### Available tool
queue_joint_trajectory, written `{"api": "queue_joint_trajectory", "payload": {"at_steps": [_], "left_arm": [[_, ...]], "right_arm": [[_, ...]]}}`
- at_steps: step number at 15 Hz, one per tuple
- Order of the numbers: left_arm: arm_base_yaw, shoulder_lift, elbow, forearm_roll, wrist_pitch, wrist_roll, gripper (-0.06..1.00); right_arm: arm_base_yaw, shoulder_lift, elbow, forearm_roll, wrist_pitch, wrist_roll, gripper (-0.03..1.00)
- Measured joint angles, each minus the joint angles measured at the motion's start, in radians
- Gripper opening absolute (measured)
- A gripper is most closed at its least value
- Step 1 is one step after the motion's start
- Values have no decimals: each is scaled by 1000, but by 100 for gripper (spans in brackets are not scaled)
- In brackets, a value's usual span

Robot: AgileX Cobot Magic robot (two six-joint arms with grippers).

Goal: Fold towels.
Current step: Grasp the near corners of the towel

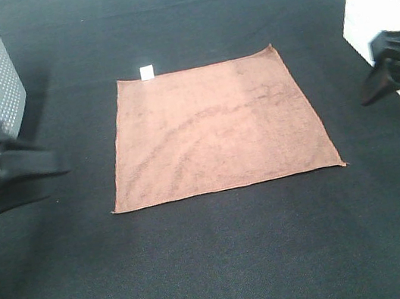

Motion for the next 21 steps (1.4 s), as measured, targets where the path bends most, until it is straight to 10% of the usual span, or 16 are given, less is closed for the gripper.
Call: {"api": "queue_joint_trajectory", "payload": {"at_steps": [9, 21], "left_arm": [[-136, 394, -334, 105, -98, -99, 74], [-192, 626, -500, 147, -131, -157, 60]], "right_arm": [[-1, 461, -264, 114, 92, -179, 77], [38, 745, -462, 276, 145, -332, 72]]}}
